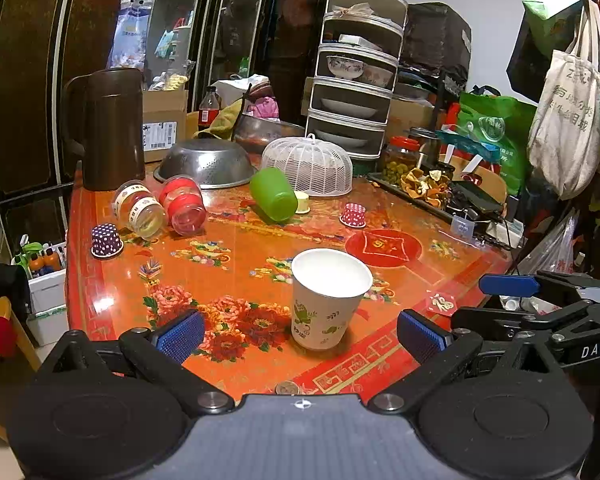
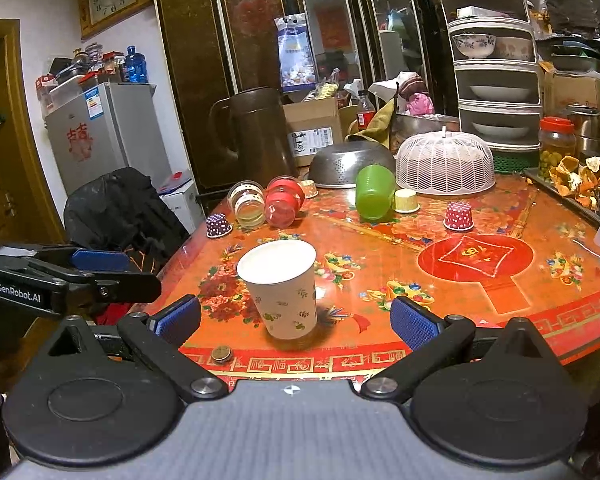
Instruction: Flip cup upright
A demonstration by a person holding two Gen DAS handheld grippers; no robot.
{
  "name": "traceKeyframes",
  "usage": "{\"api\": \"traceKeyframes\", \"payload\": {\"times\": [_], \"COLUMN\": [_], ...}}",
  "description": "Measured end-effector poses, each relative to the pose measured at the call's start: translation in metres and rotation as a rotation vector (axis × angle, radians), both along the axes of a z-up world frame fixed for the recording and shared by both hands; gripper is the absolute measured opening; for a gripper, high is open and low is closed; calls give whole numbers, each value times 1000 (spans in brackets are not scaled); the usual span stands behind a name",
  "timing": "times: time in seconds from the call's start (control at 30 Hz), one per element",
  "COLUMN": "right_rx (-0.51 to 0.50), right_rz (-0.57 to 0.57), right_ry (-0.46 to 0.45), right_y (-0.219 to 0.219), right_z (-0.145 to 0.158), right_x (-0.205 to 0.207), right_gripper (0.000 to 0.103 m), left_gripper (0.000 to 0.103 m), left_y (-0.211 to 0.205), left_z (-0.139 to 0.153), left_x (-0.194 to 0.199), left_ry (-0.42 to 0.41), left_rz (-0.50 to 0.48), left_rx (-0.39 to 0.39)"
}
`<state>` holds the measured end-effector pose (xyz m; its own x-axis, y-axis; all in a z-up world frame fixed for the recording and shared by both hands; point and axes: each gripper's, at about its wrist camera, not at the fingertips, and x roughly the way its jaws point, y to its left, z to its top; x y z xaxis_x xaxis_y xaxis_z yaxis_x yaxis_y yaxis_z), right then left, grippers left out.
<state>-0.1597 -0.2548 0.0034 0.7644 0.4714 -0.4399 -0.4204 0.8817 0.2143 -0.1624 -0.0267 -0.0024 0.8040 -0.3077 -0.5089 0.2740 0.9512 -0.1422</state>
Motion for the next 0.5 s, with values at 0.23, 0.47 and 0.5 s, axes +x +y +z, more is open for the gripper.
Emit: {"api": "traceKeyframes", "payload": {"times": [0.23,0.47,0.5], "right_rx": [7,11,11], "right_rz": [6,9,9], "right_ry": [-3,-3,-3], "right_y": [2,2,2], "right_z": [0,-1,-1], "right_x": [-1,-2,-1], "right_gripper": [102,102,102], "left_gripper": [103,103,103], "left_y": [-1,-1,-1], "left_z": [0,0,0], "left_x": [0,0,0], "left_ry": [-1,0,-1], "left_rz": [1,2,2], "left_rx": [4,6,6]}}
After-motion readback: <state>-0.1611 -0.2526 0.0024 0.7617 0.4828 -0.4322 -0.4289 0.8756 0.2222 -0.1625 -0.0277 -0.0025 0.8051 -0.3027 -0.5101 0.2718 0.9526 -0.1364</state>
